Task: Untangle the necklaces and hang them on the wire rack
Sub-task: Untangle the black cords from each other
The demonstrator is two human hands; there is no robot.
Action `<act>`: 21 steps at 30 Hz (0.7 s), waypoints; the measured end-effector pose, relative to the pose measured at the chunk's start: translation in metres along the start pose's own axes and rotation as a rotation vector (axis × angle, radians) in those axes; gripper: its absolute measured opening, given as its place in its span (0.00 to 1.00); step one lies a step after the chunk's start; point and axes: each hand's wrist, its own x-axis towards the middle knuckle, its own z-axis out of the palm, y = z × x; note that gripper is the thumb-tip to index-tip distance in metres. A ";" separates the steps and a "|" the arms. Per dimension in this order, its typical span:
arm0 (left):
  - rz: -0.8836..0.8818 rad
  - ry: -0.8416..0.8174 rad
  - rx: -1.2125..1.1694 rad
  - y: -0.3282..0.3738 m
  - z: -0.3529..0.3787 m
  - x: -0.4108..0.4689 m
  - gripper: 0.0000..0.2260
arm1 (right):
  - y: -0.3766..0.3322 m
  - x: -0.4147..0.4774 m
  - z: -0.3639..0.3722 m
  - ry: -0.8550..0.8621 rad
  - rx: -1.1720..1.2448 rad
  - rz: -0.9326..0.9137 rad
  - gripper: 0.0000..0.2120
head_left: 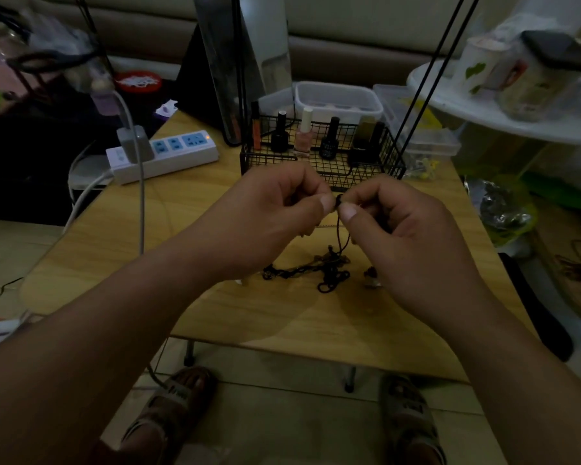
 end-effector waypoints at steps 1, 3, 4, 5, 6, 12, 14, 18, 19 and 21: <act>-0.004 0.004 0.014 0.000 0.000 0.000 0.05 | 0.001 0.000 0.001 0.019 -0.016 -0.008 0.02; -0.016 0.014 0.035 0.000 0.001 0.000 0.05 | 0.003 -0.001 0.001 0.054 -0.063 -0.038 0.03; -0.022 0.018 0.047 0.000 0.001 0.000 0.05 | 0.004 -0.001 0.002 0.063 -0.097 -0.062 0.02; -0.025 0.019 0.058 0.000 0.001 0.000 0.04 | 0.005 -0.001 0.002 0.067 -0.136 -0.088 0.02; -0.027 0.020 0.067 0.000 0.002 0.000 0.04 | 0.005 -0.001 0.003 0.063 -0.173 -0.107 0.01; -0.045 0.009 0.063 -0.003 0.001 0.000 0.05 | 0.007 -0.001 0.003 0.036 -0.174 -0.100 0.02; -0.045 -0.005 0.054 -0.003 0.000 0.000 0.04 | 0.006 -0.001 0.002 0.041 -0.116 -0.065 0.03; -0.035 -0.009 0.099 -0.005 0.002 0.001 0.02 | 0.005 -0.001 0.003 0.036 -0.070 -0.029 0.04; -0.037 -0.007 0.103 -0.005 0.002 0.001 0.02 | 0.006 -0.001 0.003 0.037 -0.070 -0.023 0.04; -0.038 0.000 0.113 -0.006 0.002 0.002 0.02 | 0.006 -0.001 0.003 0.039 -0.070 -0.007 0.04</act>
